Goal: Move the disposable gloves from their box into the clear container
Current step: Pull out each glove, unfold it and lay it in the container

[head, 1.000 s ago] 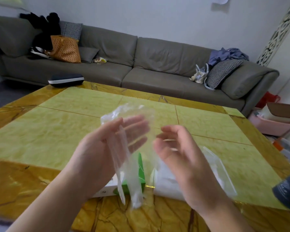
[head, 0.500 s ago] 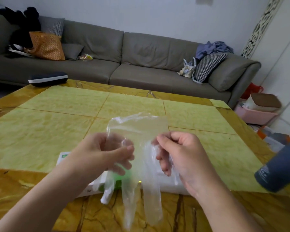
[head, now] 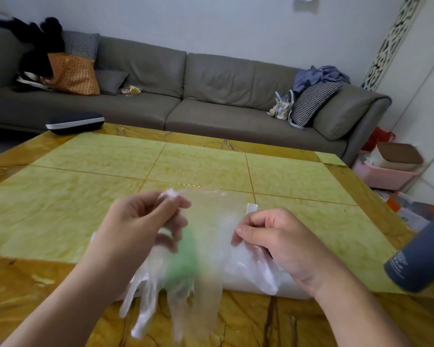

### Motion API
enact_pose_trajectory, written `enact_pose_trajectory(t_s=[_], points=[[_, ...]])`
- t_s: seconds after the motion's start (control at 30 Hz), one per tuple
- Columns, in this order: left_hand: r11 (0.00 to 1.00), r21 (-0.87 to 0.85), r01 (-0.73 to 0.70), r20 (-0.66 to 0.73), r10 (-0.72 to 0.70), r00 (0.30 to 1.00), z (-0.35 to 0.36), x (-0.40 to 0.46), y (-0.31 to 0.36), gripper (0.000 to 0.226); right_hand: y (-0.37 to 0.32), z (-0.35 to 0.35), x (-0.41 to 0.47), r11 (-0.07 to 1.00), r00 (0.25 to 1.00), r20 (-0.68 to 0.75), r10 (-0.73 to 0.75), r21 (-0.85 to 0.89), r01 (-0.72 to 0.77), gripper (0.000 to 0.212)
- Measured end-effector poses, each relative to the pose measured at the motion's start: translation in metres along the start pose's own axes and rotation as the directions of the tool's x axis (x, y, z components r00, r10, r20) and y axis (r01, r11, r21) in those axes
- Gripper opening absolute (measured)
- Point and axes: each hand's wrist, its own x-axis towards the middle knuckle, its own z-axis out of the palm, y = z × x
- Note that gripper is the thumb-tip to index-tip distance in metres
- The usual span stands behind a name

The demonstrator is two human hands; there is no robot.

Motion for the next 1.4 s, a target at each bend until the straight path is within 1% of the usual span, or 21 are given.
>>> enact_pose_trajectory(t_s=[0.1, 0.17, 0.23, 0.27, 0.33, 0.37, 0.4, 0.43, 0.47, 0.5, 0.53, 0.57, 0.67, 0.73, 0.8, 0.87, 0.97, 1.03, 1.13, 1.23, 1.4], points=[[1.000, -0.031, 0.004, -0.059, -0.006, 0.998, 0.001, -0.001, 0.004, 0.031, 0.001, 0.004, 0.001, 0.997, 0.992, -0.124, 0.006, -0.077, -0.016, 0.022], [0.999, -0.024, -0.028, -0.082, 0.026, 0.996, 0.002, -0.004, 0.009, 0.032, -0.001, 0.007, -0.001, 0.975, 0.953, -0.283, -0.106, -0.217, 0.044, 0.013], [0.980, 0.117, -0.159, -0.118, 0.173, 0.978, 0.005, -0.009, 0.012, 0.029, -0.009, 0.009, -0.008, 0.950, 0.916, -0.322, -0.238, -0.274, 0.150, 0.021], [0.938, 0.231, -0.259, -0.126, 0.292, 0.948, 0.007, -0.013, 0.014, 0.025, -0.015, 0.010, -0.013, 0.960, 0.931, -0.260, -0.255, -0.186, 0.211, 0.030], [0.747, 0.467, -0.473, -0.045, 0.554, 0.831, 0.017, -0.023, 0.021, 0.019, -0.029, 0.011, -0.021, 0.962, 0.977, -0.028, -0.212, 0.169, 0.214, 0.054], [0.602, 0.567, -0.562, 0.073, 0.642, 0.763, 0.025, -0.028, 0.024, 0.015, -0.036, 0.011, -0.024, 0.936, 0.981, 0.049, -0.189, 0.313, 0.164, 0.065], [0.448, 0.635, -0.629, 0.206, 0.686, 0.697, 0.034, -0.034, 0.024, 0.013, -0.041, 0.010, -0.025, 0.908, 0.982, 0.072, -0.173, 0.397, 0.130, 0.069], [0.316, 0.660, -0.681, 0.323, 0.699, 0.638, 0.044, -0.039, 0.020, 0.013, -0.042, 0.007, -0.025, 0.896, 0.988, 0.038, -0.152, 0.427, 0.122, 0.064], [0.231, 0.658, -0.716, 0.417, 0.680, 0.603, 0.053, -0.042, 0.015, 0.015, -0.041, 0.005, -0.025, 0.901, 0.991, -0.040, -0.129, 0.413, 0.133, 0.049], [0.196, 0.647, -0.737, 0.487, 0.638, 0.597, 0.059, -0.046, 0.010, 0.019, -0.039, 0.002, -0.024, 0.917, 0.986, -0.123, -0.112, 0.369, 0.150, 0.033], [0.207, 0.630, -0.749, 0.537, 0.580, 0.612, 0.064, -0.049, 0.006, 0.024, -0.035, -0.003, -0.023, 0.934, 0.976, -0.190, -0.102, 0.321, 0.160, 0.026], [0.250, 0.615, -0.748, 0.564, 0.523, 0.639, 0.068, -0.051, 0.003, 0.029, -0.030, -0.010, -0.021, 0.943, 0.965, -0.246, -0.092, 0.288, 0.164, 0.027], [0.411, 0.600, -0.686, 0.522, 0.449, 0.726, 0.069, -0.053, -0.004, 0.033, -0.007, -0.033, -0.013, 0.945, 0.930, -0.366, -0.022, 0.295, 0.138, 0.025], [0.445, 0.613, -0.653, 0.475, 0.454, 0.754, 0.071, -0.050, -0.008, 0.029, 0.013, -0.045, -0.004, 0.979, 0.899, -0.434, 0.057, 0.201, 0.035, 0.022], [0.403, 0.651, -0.644, 0.481, 0.438, 0.760, 0.083, -0.044, -0.008, 0.026, 0.031, -0.050, 0.003, 0.992, 0.879, -0.461, 0.119, 0.094, -0.085, 0.024], [0.333, 0.714, -0.615, 0.491, 0.388, 0.780, 0.102, -0.034, -0.010, 0.031, 0.040, -0.049, 0.007, 0.989, 0.876, -0.459, 0.146, 0.039, -0.144, 0.024], [0.352, 0.827, -0.439, 0.404, 0.171, 0.899, 0.128, -0.016, -0.016, 0.030, 0.046, -0.047, 0.007, 0.972, 0.856, -0.495, 0.149, -0.087, -0.219, 0.019], [0.279, 0.890, -0.360, 0.381, -0.020, 0.924, 0.138, -0.002, -0.023, 0.019, 0.051, -0.050, 0.005, 0.943, 0.833, -0.538, 0.129, -0.192, -0.270, 0.019], [0.210, 0.920, -0.331, 0.376, -0.231, 0.898, 0.137, 0.014, -0.037, 0.020, 0.057, -0.055, 0.004, 0.868, 0.817, -0.570, 0.086, -0.360, -0.343, 0.024], [0.181, 0.921, -0.346, 0.389, -0.353, 0.851, 0.135, 0.025, -0.036, 0.025, 0.054, -0.059, 0.001, 0.758, 0.824, -0.564, 0.047, -0.518, -0.397, 0.030], [0.173, 0.900, -0.401, 0.430, -0.513, 0.743, 0.143, 0.033, -0.028, 0.039, 0.051, -0.063, -0.005, 0.674, 0.835, -0.548, 0.050, -0.598, -0.434, 0.025]])
